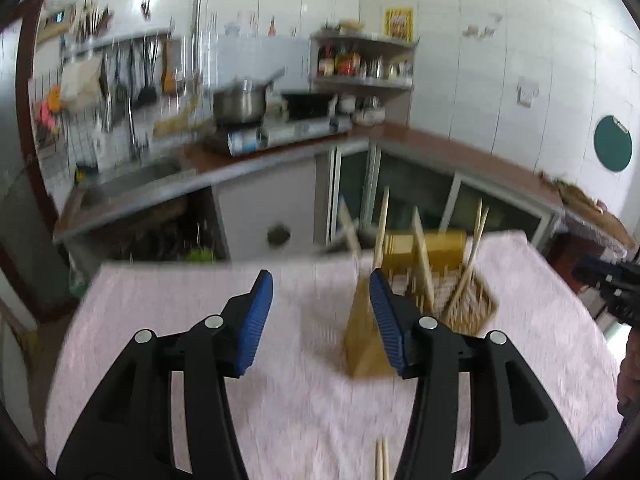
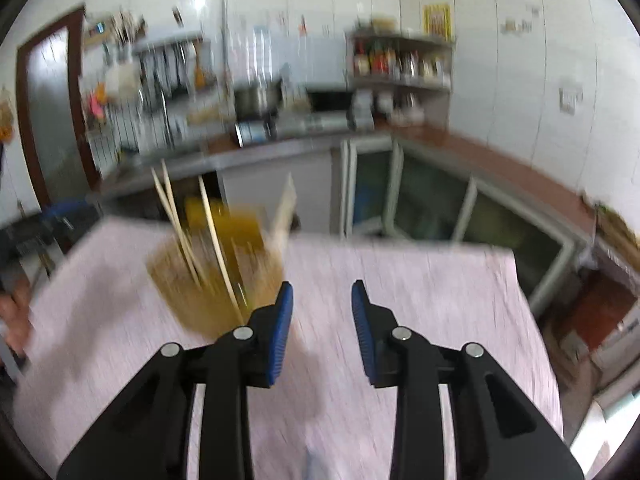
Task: Organize utensils
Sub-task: 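Lower both chopsticks into the holder and open the left tool, then grasp two wooden chopsticks with the left tool while the right tool grasps the blue spatula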
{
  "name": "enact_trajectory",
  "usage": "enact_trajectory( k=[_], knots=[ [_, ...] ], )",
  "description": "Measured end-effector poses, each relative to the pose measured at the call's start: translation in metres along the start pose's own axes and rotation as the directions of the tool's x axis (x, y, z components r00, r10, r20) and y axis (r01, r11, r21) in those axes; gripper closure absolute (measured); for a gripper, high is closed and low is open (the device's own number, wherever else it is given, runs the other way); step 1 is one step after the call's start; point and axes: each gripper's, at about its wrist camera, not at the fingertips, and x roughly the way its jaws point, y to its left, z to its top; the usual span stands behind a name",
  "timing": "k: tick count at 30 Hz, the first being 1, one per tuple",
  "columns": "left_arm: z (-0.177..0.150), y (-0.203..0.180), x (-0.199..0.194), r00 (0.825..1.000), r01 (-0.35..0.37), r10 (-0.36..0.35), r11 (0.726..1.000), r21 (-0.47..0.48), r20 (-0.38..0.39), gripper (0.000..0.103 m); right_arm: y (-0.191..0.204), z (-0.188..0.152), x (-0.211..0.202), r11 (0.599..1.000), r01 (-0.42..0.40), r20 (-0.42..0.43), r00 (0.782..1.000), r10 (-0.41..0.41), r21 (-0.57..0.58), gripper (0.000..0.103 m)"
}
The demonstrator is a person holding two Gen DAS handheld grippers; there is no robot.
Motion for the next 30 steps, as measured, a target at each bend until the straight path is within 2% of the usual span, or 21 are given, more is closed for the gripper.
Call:
enact_trajectory(
  k=[1,3,5,8,10,12,17,21,27,30],
  knots=[
    [-0.02,0.0,0.004,0.999,0.004,-0.004,1.0,0.003,-0.051,0.054,-0.005,-0.016,0.005,1.0,0.006,-0.034,0.999,-0.006,0.007,0.072],
    [-0.048,0.0,0.009,0.995,-0.002,0.002,1.0,0.005,-0.103,0.054,-0.012,-0.053,0.018,1.0,0.005,-0.12,0.993,-0.002,0.025,0.072],
    [-0.084,-0.007,0.021,0.98,0.025,-0.023,1.0,0.007,-0.195,0.054,-0.013,-0.087,0.031,1.0,0.005,-0.196,0.981,0.0,0.029,0.072],
    [-0.12,-0.016,0.033,0.961,0.043,-0.037,0.999,0.015,-0.272,0.054,-0.007,-0.116,0.044,1.0,-0.002,-0.266,0.964,0.009,0.029,0.073],
    [-0.136,-0.02,0.037,0.951,0.051,-0.048,0.999,0.004,-0.307,0.054,-0.003,-0.123,0.049,0.999,-0.016,-0.284,0.959,0.024,0.03,0.074],
    [-0.147,-0.023,0.037,0.945,0.057,-0.054,0.998,-0.002,-0.323,0.054,0.001,-0.127,0.053,0.999,-0.019,-0.294,0.955,0.027,0.029,0.075],
    [-0.163,-0.032,0.037,0.935,0.059,-0.054,0.998,0.006,-0.35,0.054,0.008,-0.13,0.063,0.999,-0.034,-0.312,0.949,0.038,0.019,0.085],
    [-0.166,-0.038,0.045,0.928,0.058,-0.049,0.998,0.012,-0.368,0.054,0.013,-0.139,0.073,1.0,-0.024,-0.343,0.939,0.026,0.012,0.089],
    [-0.162,-0.045,0.056,0.921,0.074,-0.059,0.997,0.025,-0.384,0.054,0.013,-0.144,0.074,1.0,-0.028,-0.35,0.936,0.03,0.01,0.09],
    [-0.165,-0.053,0.066,0.908,0.073,-0.045,0.996,0.051,-0.416,0.054,0.014,-0.143,0.074,0.999,-0.035,-0.353,0.935,0.036,0.011,0.09]
  ],
)
